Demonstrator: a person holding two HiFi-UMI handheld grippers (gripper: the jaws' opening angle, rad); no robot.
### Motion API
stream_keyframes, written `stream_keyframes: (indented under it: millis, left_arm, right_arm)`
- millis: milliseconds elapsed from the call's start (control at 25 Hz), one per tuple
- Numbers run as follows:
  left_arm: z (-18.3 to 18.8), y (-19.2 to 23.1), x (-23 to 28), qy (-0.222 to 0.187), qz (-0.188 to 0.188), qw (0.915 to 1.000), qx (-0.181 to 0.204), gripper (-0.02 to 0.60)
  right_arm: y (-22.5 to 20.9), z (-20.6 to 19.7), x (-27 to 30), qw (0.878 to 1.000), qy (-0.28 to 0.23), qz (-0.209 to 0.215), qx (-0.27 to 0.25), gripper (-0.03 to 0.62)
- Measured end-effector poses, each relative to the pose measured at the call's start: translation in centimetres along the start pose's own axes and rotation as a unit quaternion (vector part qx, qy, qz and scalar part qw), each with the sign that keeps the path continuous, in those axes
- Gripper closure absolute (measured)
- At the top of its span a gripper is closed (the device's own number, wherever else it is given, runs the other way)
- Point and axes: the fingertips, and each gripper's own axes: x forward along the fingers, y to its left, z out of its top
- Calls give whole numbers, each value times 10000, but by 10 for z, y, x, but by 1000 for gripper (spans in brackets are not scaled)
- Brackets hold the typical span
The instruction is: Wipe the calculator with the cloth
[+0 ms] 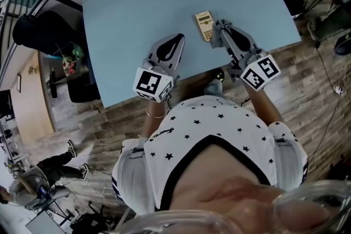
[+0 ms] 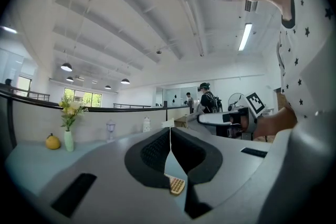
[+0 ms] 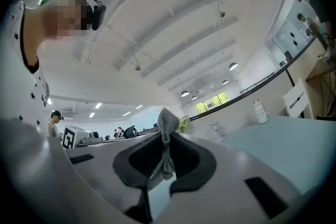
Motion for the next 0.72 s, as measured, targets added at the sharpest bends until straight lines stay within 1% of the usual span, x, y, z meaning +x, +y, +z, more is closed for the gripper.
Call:
stream_keyframes:
  millis: [200,360,720]
  left_arm:
    - [0,6,10,51,346,9994,-65,552]
    - [-1,12,17,63,622,9980,-123,552]
    - [-2,13,37,43,1051,9941,-244,552]
  right_arm:
    - [-21,1,11,9996,145,213,88,556]
    - [-29,1,21,9985,283,461,18,556]
    - [-71,-14,32,9956,715,601,66,556]
